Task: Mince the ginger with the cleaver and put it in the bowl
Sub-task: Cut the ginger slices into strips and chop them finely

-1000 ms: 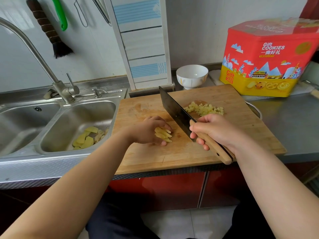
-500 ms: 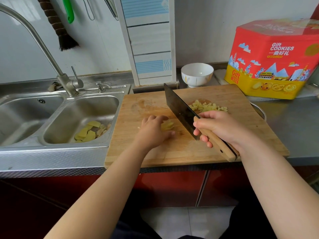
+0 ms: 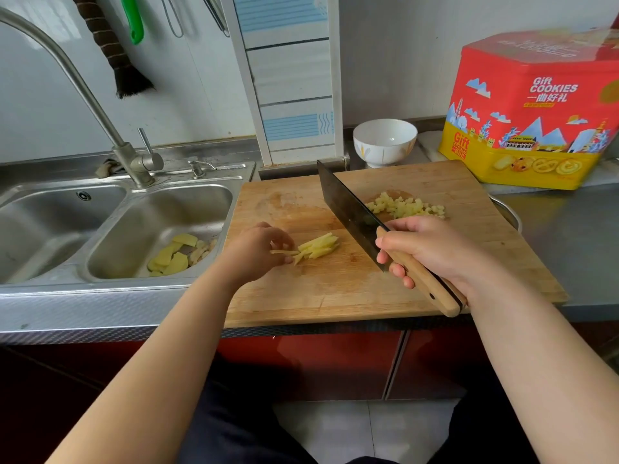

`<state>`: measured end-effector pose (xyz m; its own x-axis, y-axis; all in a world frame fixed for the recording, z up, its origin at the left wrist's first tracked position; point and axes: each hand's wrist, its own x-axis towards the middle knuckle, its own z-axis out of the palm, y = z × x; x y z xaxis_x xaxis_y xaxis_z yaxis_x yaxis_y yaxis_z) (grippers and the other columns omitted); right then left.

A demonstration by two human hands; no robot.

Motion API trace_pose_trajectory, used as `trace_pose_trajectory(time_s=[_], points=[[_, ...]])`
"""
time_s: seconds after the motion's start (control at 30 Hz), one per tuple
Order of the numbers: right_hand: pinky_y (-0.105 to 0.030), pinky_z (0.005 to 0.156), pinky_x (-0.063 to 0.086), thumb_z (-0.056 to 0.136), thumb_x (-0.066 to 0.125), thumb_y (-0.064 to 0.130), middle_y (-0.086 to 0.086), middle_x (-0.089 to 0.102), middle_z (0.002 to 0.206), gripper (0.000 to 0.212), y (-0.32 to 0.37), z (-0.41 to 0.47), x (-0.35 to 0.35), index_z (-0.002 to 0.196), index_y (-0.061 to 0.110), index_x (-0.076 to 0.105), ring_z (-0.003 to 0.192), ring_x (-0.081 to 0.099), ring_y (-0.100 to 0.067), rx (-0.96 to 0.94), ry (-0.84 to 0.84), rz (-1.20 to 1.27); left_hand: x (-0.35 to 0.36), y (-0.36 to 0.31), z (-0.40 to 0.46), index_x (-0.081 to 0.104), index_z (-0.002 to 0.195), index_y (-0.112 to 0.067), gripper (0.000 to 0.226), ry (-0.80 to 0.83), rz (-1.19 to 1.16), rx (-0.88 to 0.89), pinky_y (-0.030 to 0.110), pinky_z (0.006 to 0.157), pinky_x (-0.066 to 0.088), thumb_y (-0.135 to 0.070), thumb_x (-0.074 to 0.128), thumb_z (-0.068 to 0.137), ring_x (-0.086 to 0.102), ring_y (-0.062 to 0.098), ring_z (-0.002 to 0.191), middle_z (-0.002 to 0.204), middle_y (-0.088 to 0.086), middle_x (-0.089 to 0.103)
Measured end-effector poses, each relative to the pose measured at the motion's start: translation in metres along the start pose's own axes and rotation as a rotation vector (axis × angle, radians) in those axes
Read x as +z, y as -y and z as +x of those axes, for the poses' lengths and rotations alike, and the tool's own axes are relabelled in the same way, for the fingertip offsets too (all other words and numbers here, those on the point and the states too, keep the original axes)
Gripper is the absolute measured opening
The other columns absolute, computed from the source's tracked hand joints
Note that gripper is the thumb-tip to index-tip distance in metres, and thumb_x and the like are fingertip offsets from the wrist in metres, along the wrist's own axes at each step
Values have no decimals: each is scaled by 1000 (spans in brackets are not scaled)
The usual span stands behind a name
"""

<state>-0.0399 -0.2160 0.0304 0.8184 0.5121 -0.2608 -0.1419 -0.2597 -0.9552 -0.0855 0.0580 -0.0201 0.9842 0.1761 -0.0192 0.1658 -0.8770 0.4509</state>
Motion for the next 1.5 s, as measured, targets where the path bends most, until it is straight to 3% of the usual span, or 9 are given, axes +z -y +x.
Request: trace_pose_trajectory(time_s=[0.2, 0.37, 0.5, 0.63, 0.77, 0.97, 1.2, 1.37, 1.5], points=[[-28, 44, 46, 90, 63, 9, -10, 66, 76, 12, 0, -1, 0, 101, 6, 67, 53, 54, -16, 1, -2, 7, 5, 0, -1, 70, 99, -26, 13, -128, 45, -51, 25, 74, 41, -23, 70, 86, 55, 12, 87, 95, -7, 59], [-28, 44, 47, 90, 64, 10, -9, 67, 76, 13, 0, 0, 1, 101, 5, 68, 54, 55, -16, 3, 3, -9, 15, -5, 2, 71, 101, -21, 13, -275, 71, -70, 28, 71, 43, -24, 66, 89, 57, 16, 88, 96, -5, 61], [-28, 45, 48, 89, 65, 11, -8, 68, 77, 13, 1, -1, 2, 102, 10, 67, 55, 57, -15, 0, 9, -34, 17, -22, 18, 71, 95, -22, 8, -186, -136, -92, 19, 66, 43, -24, 67, 88, 59, 7, 78, 88, -8, 65], [-27, 45, 48, 89, 65, 11, -7, 69, 77, 14, 1, -2, 1, 103, 10, 67, 55, 57, -14, 1, 15, -41, 15, -27, 28, 70, 96, -22, 11, -86, -185, -62, 18, 64, 47, -20, 59, 94, 63, 11, 77, 87, -5, 68], [-28, 46, 48, 89, 65, 11, -6, 69, 76, 13, 0, -2, 0, 102, 10, 68, 55, 57, -14, 1, 19, -37, 12, -22, 7, 62, 113, -23, 19, -179, -319, -32, 12, 65, 44, -24, 49, 99, 61, 5, 88, 101, -9, 66], [-27, 45, 48, 89, 65, 11, -6, 69, 76, 12, 0, -1, 0, 101, 11, 67, 54, 57, -14, 1, 19, -35, 23, -9, -26, 51, 98, -36, 33, -94, -266, -16, 24, 75, 48, -30, 77, 78, 57, 7, 86, 96, -14, 61], [-28, 46, 47, 88, 66, 11, -6, 70, 77, 14, 0, -1, 1, 102, 14, 66, 55, 57, -14, -6, 24, -35, 27, -17, -23, 54, 98, -29, 17, -213, -98, 30, 24, 72, 46, -25, 66, 87, 55, 5, 86, 94, -14, 58], [-27, 45, 47, 89, 66, 10, -7, 69, 78, 14, 1, 0, 0, 102, 13, 66, 54, 57, -14, 6, 30, -21, 13, -14, -11, 58, 94, -26, 11, -349, -207, 36, 22, 65, 47, -21, 66, 88, 57, 3, 77, 86, -12, 61], [-26, 45, 47, 89, 65, 10, -6, 68, 77, 13, 2, -1, 0, 102, 10, 68, 54, 57, -14, 16, 25, -13, 15, -25, 12, 60, 89, -29, 11, -332, -316, 5, 18, 65, 43, -23, 68, 87, 58, 6, 79, 87, -10, 63]])
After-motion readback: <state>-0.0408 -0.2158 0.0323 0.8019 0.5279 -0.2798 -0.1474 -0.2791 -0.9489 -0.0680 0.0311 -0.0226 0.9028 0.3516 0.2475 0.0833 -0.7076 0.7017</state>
